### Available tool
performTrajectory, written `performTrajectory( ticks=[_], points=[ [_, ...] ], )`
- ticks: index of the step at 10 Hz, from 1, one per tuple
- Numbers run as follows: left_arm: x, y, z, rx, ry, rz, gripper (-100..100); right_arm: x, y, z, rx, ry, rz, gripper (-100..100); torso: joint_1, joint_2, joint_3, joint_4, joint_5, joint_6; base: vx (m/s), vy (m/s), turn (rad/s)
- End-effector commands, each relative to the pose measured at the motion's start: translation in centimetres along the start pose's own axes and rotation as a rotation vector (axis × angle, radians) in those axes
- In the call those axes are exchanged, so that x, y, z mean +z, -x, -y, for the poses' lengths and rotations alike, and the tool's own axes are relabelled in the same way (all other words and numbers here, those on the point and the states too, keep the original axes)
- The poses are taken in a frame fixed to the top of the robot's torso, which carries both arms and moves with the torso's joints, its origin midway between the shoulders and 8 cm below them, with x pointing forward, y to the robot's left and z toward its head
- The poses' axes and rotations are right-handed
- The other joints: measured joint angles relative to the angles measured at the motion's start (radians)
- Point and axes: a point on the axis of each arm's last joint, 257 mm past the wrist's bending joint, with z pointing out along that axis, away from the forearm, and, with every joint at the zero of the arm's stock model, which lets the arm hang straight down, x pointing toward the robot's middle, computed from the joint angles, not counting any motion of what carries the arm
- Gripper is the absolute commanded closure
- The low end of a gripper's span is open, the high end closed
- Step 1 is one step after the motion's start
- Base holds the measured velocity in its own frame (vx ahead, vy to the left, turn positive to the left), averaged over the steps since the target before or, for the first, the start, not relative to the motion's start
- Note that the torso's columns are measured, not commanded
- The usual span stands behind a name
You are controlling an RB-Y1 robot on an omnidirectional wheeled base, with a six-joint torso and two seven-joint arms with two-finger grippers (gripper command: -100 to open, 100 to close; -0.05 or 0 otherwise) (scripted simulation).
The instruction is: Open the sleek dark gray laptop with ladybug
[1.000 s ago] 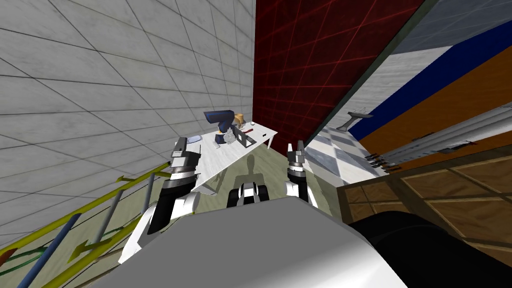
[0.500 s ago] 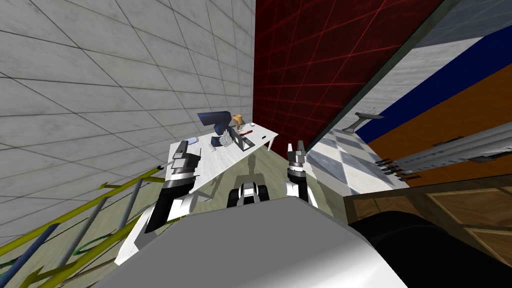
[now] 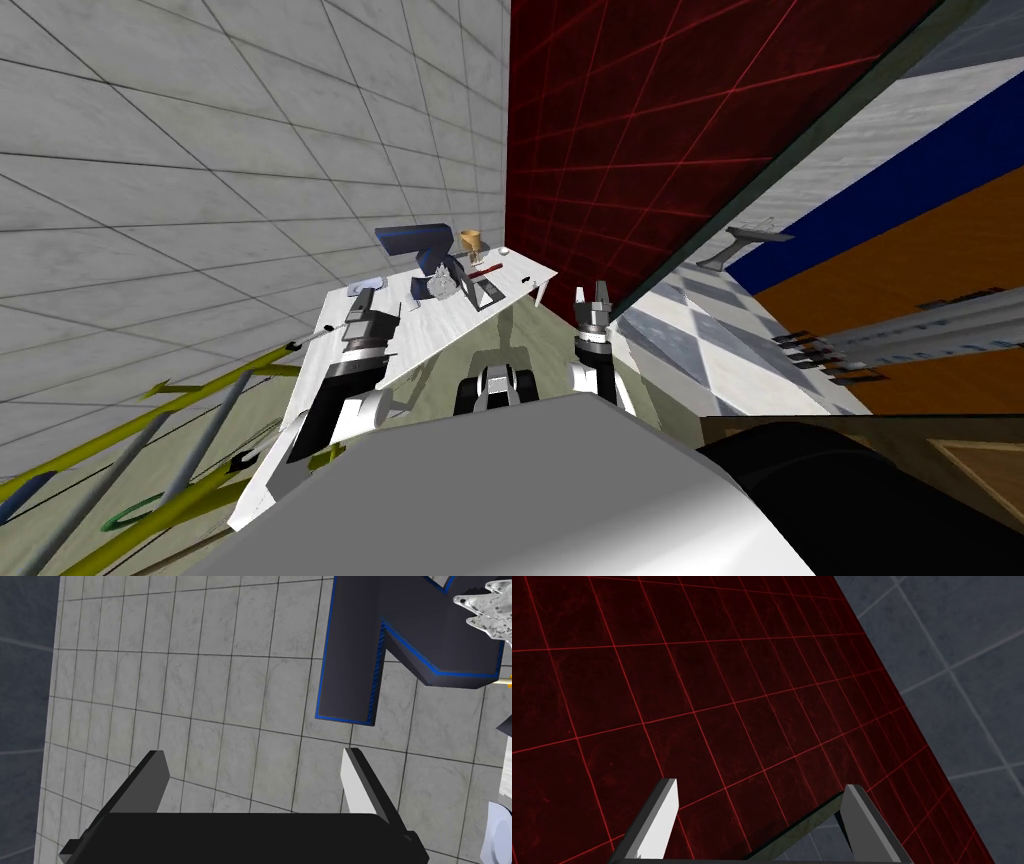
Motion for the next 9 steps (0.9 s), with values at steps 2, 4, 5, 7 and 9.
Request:
performTrajectory(
  ticks=[2, 4, 5, 7, 9],
  points=[
    [-0.6, 1.8, -2.2, -0.055, 0.055, 0.042, -100, 0.0, 0.0, 0.0, 0.000, 0.000, 0.000, 0, -0.002, 0.000, 0.000, 0.000, 0.000, 0.000, 0.136, -0.136, 0.056],
    [-1.0, 2.6, -3.3, -0.084, 0.082, 0.065, -100, 0.0, 0.0, 0.0, 0.000, 0.000, 0.000, 0, -0.004, -0.001, -0.001, 0.000, -0.001, 0.000, 0.114, -0.150, 0.051],
    [-1.4, 3.5, -4.4, -0.112, 0.108, 0.087, -100, 0.0, 0.0, 0.0, 0.000, 0.000, 0.000, 0, -0.004, 0.000, 0.000, 0.000, -0.001, 0.000, 0.151, -0.160, 0.091],
    [-1.8, 4.3, -5.5, -0.142, 0.134, 0.112, -100, 0.0, 0.0, 0.0, 0.000, 0.000, 0.000, 0, -0.004, -0.005, -0.003, -0.001, -0.001, 0.000, 0.194, -0.183, 0.071],
    [-2.3, 5.3, -6.7, -0.175, 0.163, 0.139, -100, 0.0, 0.0, 0.0, 0.000, 0.000, 0.000, 0, -0.003, 0.000, 0.000, 0.000, -0.001, 0.000, 0.146, -0.172, 0.061]
  ],
)
